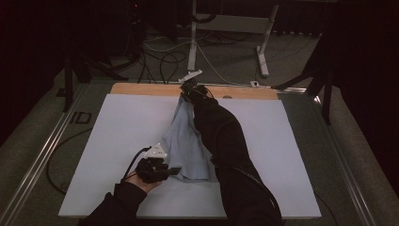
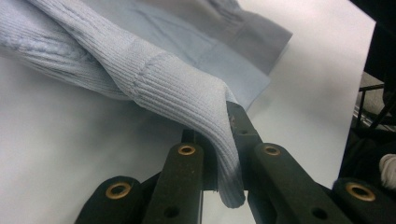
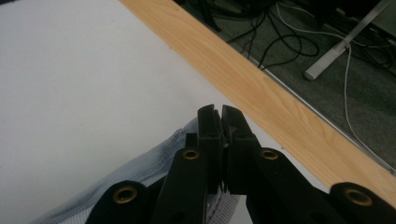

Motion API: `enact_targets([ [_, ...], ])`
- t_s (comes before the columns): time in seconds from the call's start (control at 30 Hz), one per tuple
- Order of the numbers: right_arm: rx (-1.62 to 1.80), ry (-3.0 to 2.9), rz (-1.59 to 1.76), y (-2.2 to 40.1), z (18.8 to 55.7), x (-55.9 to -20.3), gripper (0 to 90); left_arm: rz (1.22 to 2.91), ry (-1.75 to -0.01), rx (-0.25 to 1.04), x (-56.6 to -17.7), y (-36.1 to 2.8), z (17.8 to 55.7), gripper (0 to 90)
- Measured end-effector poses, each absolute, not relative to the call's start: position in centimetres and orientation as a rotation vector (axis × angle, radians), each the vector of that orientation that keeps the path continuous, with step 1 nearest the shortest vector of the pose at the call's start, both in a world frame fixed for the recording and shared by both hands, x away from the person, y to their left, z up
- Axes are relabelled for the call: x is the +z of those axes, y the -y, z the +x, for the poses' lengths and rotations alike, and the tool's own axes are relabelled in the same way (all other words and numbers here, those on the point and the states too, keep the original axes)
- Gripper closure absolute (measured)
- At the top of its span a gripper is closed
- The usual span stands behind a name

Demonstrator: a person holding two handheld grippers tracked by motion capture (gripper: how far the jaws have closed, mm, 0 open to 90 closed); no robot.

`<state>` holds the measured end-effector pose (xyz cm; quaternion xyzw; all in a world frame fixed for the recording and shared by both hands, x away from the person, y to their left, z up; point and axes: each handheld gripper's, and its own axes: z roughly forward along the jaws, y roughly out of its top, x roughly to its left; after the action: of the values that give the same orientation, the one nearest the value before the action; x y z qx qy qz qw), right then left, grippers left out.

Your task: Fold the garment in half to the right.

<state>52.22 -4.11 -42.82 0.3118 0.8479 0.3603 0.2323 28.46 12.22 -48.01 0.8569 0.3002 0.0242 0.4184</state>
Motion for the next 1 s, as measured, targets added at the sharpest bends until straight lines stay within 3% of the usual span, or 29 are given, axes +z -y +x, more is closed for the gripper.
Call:
enact_targets([
  [0.63,1.011,-2.261,0.900,9.9,51.2,-41.1,87.9,2.201,-0.634,0.056,-46.3,-7.1,29.0,86.5],
  [1.0,1.042,-2.243,0.952,12.5,51.3,-42.0,87.8,2.242,-0.575,0.040,-46.7,-2.9,29.5,86.5],
])
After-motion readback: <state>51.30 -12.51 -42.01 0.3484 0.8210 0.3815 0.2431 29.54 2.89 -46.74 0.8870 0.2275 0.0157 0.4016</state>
